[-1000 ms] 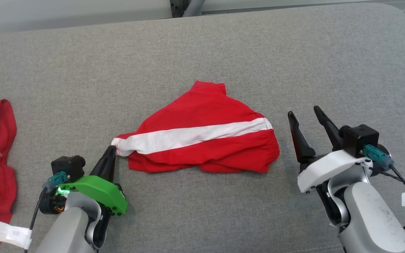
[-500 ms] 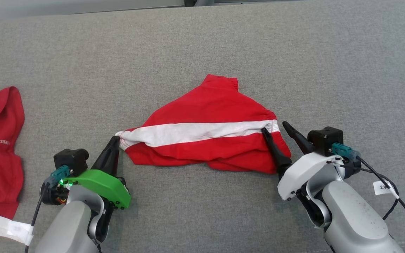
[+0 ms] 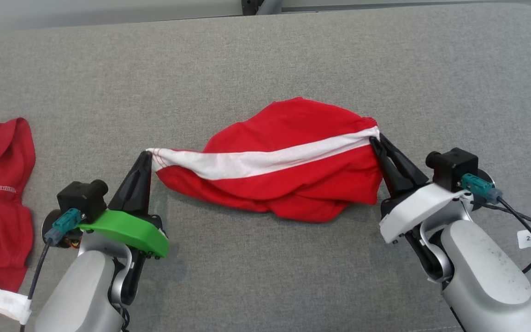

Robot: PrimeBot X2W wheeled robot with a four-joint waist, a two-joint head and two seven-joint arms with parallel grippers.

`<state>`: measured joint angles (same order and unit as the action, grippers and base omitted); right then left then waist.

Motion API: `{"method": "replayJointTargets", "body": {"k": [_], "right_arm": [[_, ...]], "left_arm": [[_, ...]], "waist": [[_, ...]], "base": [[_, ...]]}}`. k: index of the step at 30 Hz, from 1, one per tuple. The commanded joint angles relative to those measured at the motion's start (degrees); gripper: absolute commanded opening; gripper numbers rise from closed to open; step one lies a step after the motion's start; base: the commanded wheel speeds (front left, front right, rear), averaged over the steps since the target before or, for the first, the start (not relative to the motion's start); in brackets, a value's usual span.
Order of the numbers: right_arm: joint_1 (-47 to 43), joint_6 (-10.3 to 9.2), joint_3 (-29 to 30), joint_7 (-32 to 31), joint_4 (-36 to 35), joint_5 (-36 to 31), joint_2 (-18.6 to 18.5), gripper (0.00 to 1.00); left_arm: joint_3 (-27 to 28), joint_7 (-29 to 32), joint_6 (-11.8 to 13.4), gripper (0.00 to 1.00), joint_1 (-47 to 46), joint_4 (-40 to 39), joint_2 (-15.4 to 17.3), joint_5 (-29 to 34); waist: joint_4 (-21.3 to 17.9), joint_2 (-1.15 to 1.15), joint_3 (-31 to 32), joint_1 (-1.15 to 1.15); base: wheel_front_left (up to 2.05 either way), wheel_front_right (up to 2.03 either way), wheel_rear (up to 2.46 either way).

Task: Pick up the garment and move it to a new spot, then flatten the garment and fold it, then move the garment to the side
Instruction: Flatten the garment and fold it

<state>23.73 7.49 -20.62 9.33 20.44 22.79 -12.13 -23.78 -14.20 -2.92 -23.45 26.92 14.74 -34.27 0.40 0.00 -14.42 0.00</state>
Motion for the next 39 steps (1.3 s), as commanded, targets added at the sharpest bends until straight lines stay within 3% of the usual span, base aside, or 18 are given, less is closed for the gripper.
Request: {"method": "replayJointTargets", "body": {"k": [1,14,24,33,39], "right_arm": [[-0.03,-0.01,0.71,0.48,-1.27,-0.78,-0.43,0.0],[0.21,0.0,6.35,-3.55,-18.93,-4.69,-0.43,0.0],[3.74,0.0,10.84,-8.74,-33.0,-6.87,-1.21,0.0],[2.56,0.0,13.21,-12.94,-37.6,-6.18,-0.11,0.0],[3.36,0.0,13.68,-13.66,-36.41,-5.25,0.34,0.0]], "left_arm": [[0.54,-0.45,0.73,0.0,0.51,-2.01,0.74,1.2],[3.6,-0.07,6.58,0.0,-0.94,-29.09,5.33,7.19],[6.02,4.24,9.85,0.0,-6.76,-44.12,9.25,11.4],[5.82,7.05,11.58,0.0,-7.99,-49.15,9.52,12.21],[5.25,7.02,10.79,0.0,-8.86,-47.74,8.82,11.0]], "waist": [[-0.24,0.0,0.49,0.0],[-1.69,0.0,4.46,0.0],[-3.18,0.0,6.99,0.0],[-3.82,0.0,7.49,0.0],[-3.86,0.0,6.24,0.0]], "base": [[0.0,0.0,0.0],[0.0,0.0,0.0],[0.0,0.0,0.0],[0.0,0.0,0.0],[0.0,0.0,0.0]]}}
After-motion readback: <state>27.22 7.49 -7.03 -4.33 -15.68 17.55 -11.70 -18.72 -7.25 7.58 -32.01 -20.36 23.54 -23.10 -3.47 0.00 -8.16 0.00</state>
